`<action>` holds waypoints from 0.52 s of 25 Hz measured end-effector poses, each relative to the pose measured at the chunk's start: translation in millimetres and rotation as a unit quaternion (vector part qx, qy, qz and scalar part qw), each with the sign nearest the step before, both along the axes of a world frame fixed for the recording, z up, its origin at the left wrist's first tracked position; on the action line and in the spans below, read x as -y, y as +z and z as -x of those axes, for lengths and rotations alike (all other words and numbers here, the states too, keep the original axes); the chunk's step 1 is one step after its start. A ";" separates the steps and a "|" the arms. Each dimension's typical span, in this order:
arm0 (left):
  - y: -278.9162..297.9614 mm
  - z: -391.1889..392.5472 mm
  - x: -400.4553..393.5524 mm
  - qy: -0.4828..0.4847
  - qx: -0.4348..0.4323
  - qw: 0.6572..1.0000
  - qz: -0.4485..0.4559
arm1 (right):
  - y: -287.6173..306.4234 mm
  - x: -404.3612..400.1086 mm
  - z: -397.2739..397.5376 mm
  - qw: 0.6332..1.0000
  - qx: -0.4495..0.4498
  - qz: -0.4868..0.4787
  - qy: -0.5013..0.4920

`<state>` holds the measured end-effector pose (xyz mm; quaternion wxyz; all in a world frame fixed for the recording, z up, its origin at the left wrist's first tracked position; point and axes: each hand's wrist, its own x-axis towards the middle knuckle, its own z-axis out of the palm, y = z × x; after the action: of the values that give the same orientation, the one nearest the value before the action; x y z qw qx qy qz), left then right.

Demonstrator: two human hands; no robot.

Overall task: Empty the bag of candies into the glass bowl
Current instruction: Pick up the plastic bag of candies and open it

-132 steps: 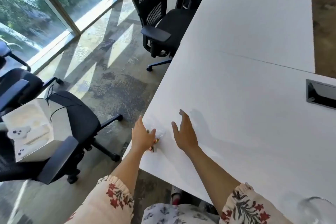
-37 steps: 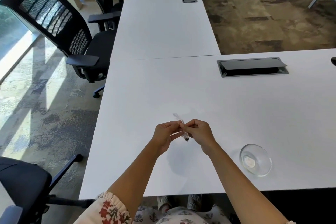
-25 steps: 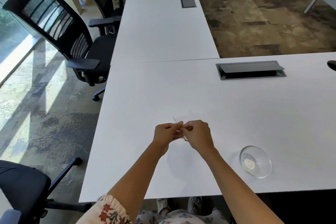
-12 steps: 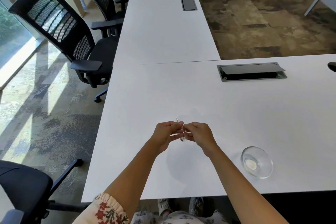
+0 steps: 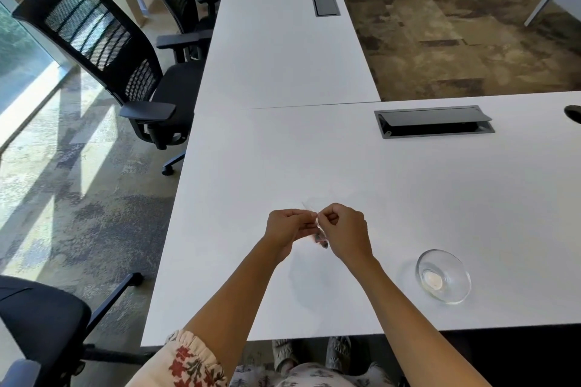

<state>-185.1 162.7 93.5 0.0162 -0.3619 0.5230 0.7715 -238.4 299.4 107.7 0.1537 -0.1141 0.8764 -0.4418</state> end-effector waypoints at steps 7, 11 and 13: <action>5.9 6.9 -5.3 -0.005 0.017 0.999 0.026 | -2.0 4.4 -4.8 0.997 -0.051 -0.059 -0.013; 10.5 12.9 -5.1 -0.020 0.030 0.998 0.051 | -2.8 11.8 -9.1 0.993 -0.075 -0.084 -0.027; 11.1 14.5 -4.8 -0.015 0.036 0.997 0.059 | -4.7 12.2 -5.5 0.989 -0.088 -0.107 -0.057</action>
<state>-199.6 167.5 104.6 0.0256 -0.3820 0.5722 0.7253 -232.9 287.2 102.9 0.0618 -0.0855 0.9339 -0.3415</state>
